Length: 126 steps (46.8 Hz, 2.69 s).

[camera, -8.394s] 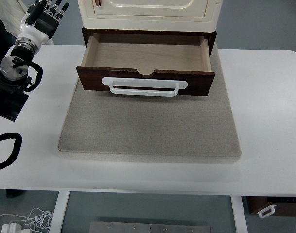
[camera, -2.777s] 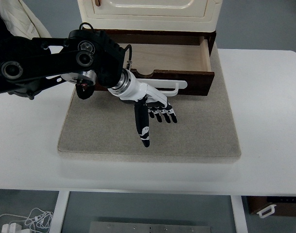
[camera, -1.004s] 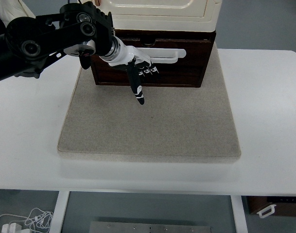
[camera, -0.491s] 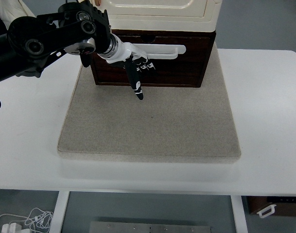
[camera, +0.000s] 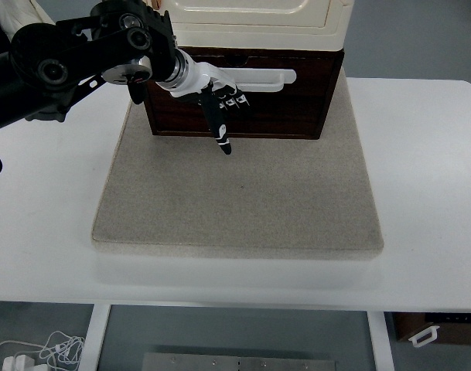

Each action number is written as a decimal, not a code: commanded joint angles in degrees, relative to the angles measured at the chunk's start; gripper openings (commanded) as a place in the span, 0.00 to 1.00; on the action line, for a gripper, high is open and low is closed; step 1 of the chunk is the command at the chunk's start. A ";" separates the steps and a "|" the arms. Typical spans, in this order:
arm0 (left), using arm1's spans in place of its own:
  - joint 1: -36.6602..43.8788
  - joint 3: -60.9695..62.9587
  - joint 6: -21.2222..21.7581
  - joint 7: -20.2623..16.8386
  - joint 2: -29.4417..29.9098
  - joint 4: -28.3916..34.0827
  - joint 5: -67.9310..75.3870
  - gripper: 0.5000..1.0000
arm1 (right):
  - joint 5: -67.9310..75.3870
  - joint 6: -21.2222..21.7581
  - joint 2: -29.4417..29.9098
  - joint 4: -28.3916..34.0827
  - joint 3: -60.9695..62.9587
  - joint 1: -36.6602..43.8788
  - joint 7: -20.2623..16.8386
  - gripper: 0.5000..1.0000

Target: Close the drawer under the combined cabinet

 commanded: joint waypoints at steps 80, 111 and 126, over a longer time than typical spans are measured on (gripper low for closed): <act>-3.93 -47.19 0.18 -29.90 17.53 19.49 -17.85 1.00 | 0.01 -0.01 0.00 0.01 0.00 0.00 0.00 0.90; 14.17 -47.19 12.58 -34.65 9.28 38.92 -34.63 1.00 | 0.01 0.08 0.00 0.01 -0.09 -0.09 0.00 0.90; 22.61 -47.63 9.95 -39.04 3.74 39.19 -40.52 1.00 | 0.01 0.08 0.00 0.01 -0.09 -0.09 0.00 0.90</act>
